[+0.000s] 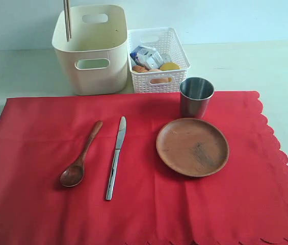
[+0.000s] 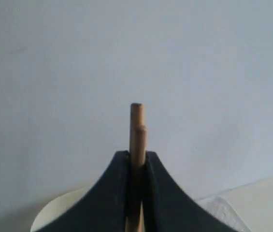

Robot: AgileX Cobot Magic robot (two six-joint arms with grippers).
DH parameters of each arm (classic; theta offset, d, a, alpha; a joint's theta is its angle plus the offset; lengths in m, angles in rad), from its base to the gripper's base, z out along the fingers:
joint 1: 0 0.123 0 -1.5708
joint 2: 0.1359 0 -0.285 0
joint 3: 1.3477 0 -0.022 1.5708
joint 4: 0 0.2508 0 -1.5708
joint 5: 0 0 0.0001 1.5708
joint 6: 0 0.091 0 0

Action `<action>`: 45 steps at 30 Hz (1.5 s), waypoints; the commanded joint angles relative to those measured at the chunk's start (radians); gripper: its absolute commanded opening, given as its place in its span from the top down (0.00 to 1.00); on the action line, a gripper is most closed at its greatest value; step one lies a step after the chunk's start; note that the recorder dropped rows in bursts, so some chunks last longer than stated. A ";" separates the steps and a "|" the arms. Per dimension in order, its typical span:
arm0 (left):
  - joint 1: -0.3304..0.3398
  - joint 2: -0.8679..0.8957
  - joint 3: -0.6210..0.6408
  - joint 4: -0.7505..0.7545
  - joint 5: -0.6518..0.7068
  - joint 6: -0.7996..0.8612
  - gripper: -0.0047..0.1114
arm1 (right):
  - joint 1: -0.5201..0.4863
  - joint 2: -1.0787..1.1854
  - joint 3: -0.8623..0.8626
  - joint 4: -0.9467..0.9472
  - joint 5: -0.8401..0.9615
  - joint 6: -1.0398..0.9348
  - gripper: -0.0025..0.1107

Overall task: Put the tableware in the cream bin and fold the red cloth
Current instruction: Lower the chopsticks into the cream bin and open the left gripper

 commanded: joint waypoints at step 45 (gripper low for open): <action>0.044 0.257 -0.107 -0.116 -0.047 -0.003 0.52 | -0.005 -0.007 0.005 0.003 -0.001 -0.002 0.98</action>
